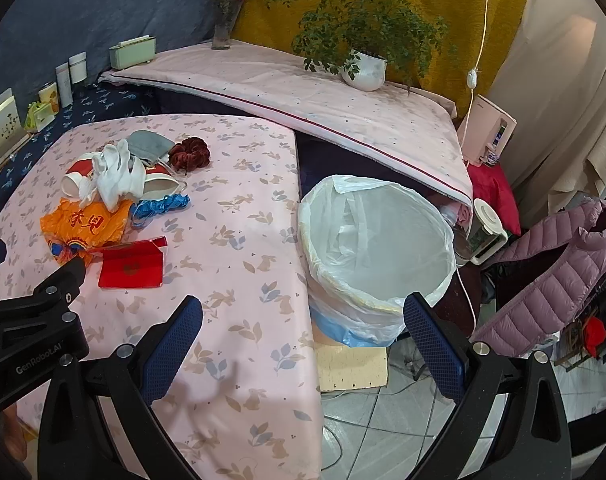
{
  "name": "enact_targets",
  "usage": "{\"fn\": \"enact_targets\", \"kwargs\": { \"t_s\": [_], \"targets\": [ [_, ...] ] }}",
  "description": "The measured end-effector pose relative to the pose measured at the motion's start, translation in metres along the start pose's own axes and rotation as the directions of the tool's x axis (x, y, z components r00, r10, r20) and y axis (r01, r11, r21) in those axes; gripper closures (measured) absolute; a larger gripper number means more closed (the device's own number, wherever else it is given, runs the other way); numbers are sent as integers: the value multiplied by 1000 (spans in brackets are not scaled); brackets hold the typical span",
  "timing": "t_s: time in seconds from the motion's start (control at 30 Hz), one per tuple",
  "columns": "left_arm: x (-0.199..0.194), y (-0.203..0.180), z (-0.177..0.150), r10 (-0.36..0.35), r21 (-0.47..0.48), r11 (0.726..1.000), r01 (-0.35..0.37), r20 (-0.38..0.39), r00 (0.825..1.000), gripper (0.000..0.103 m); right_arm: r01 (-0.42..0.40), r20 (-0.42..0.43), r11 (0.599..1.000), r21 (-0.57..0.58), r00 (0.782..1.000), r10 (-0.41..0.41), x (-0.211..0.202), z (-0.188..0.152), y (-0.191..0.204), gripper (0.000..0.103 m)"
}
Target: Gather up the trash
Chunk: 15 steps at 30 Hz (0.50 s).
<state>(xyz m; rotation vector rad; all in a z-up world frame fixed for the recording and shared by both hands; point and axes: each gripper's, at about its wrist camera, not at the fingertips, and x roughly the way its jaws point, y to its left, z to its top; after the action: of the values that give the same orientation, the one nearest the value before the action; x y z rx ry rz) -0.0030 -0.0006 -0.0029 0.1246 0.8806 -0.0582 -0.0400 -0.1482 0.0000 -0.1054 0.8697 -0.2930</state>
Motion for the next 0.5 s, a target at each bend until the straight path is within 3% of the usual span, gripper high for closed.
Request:
{"fn": "enact_targets", "kwargs": {
  "t_s": [0.5],
  "targets": [
    [0,0,1,0,-2,1000,0,0,1000,7,1,1,1000,2,1000,-1,0,1,-1,7]
  ]
}}
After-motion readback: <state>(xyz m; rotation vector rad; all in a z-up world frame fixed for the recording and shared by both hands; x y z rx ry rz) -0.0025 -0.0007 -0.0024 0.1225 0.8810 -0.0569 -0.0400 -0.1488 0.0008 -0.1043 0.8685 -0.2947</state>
